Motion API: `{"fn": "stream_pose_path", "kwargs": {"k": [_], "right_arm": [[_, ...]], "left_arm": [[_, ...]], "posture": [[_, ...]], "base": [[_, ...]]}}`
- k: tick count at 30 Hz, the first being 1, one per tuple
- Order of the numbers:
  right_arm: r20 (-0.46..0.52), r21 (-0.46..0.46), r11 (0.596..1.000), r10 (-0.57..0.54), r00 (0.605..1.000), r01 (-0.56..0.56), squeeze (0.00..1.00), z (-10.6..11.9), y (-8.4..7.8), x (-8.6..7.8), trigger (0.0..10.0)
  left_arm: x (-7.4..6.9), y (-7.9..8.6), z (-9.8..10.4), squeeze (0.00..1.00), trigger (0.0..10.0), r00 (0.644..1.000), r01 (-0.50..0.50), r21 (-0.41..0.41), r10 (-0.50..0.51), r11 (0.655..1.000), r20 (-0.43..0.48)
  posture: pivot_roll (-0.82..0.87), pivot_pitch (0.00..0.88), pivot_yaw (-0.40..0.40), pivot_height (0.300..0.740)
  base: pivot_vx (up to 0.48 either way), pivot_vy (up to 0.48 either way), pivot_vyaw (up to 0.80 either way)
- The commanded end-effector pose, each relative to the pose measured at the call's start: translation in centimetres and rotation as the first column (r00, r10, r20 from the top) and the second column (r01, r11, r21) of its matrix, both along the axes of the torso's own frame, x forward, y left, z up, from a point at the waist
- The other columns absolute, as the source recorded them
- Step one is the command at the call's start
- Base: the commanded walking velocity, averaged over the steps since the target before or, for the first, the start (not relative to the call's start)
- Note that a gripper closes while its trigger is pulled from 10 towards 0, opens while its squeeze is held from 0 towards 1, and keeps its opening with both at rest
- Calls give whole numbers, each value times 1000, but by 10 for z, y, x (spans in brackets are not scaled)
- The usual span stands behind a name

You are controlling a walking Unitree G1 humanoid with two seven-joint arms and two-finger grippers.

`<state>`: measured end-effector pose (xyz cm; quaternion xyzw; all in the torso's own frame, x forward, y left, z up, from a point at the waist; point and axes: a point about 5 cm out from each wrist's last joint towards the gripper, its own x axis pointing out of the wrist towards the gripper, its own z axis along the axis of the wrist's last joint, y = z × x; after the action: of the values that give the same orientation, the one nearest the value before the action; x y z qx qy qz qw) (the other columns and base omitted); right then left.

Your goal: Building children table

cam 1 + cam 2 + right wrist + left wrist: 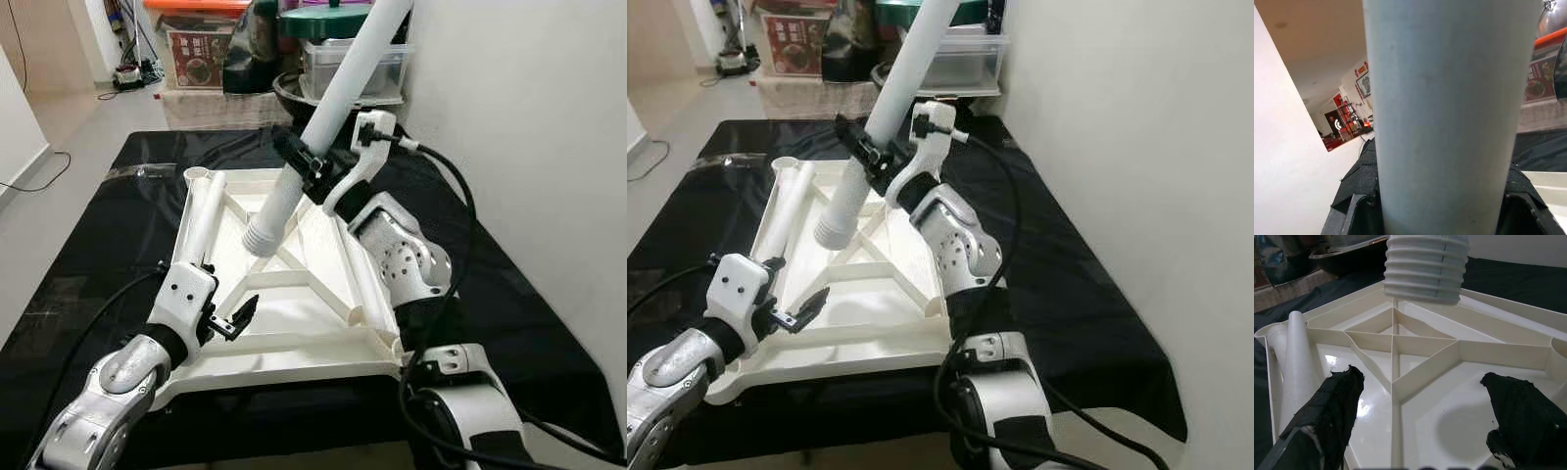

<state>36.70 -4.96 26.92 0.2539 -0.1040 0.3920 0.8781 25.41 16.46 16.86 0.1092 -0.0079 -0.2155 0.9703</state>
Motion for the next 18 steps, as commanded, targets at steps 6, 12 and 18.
{"fn": "stream_pose_path", "kwargs": {"k": [6, 12, 18], "right_arm": [[62, -33, 998, 63, 996, -61, 0, 3, 17, -15, 0], [126, -88, 981, 185, 975, -175, 0, 0, 41, -37, 0], [152, -120, 967, 243, 958, -226, 0, -2, 51, -48, 0]], "left_arm": [[7, -4, 3, 0, 10000, 1000, 18, -23, -17, 1000, 19], [23, -10, 9, 0, 10000, 999, 13, -36, -11, 999, 34], [35, -18, 15, 0, 10000, 999, 13, -61, -10, 998, 53]], "posture": [[31, 0, -40, 740], [28, 0, -35, 740], [19, 0, -28, 740]], "base": [[0, 0, 0], [0, 0, 0], [0, 0, 0]]}}
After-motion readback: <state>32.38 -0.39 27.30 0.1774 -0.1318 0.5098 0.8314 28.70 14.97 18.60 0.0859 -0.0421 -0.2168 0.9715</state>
